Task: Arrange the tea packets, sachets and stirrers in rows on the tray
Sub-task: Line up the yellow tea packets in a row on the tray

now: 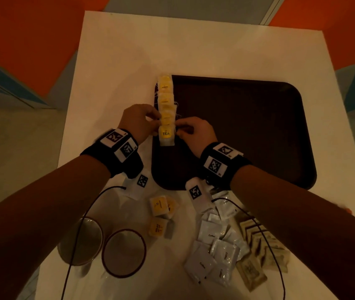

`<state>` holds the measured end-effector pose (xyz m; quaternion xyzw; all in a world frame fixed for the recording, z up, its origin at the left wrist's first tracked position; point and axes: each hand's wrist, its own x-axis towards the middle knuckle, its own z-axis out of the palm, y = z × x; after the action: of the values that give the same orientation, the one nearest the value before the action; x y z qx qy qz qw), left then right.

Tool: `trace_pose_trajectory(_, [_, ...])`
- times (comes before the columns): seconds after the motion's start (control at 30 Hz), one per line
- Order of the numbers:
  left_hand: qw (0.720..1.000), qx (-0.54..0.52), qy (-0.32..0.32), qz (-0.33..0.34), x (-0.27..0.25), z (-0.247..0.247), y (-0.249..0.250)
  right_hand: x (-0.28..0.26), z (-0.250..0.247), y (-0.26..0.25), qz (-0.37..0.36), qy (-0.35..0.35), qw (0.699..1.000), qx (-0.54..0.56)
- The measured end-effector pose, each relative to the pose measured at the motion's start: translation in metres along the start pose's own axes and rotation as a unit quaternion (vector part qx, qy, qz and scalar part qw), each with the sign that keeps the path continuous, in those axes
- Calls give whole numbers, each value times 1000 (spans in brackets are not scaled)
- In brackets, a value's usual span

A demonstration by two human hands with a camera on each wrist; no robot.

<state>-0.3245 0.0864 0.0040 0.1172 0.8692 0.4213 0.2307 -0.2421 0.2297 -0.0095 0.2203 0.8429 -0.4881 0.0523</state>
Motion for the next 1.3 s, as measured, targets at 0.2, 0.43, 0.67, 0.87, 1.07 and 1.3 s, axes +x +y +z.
trace_pose_trajectory(0.2, [1000,14,-16,-11,-5,-7,-2,-5,-3,6,52,-27,997,49])
trace_pose_trajectory(0.43, [999,47,-25,-11,-14,-7,-3,-14,0,7,61,-69,994,66])
trace_pose_trajectory(0.67, [1000,7,-15,-12,-9,-4,-6,-11,-7,2,-13,-97,995,-26])
trace_pose_trajectory(0.87, [999,43,-8,0,0,1,0,6,2,-4,-38,-96,994,-39])
trace_pose_trajectory(1.07, [999,42,4,4,-1,-1,2,9,1,-2,-49,-98,994,-23])
trace_pose_trajectory(1.3, [997,70,-22,9,-9,-7,0,-10,-6,8,14,-72,997,-10])
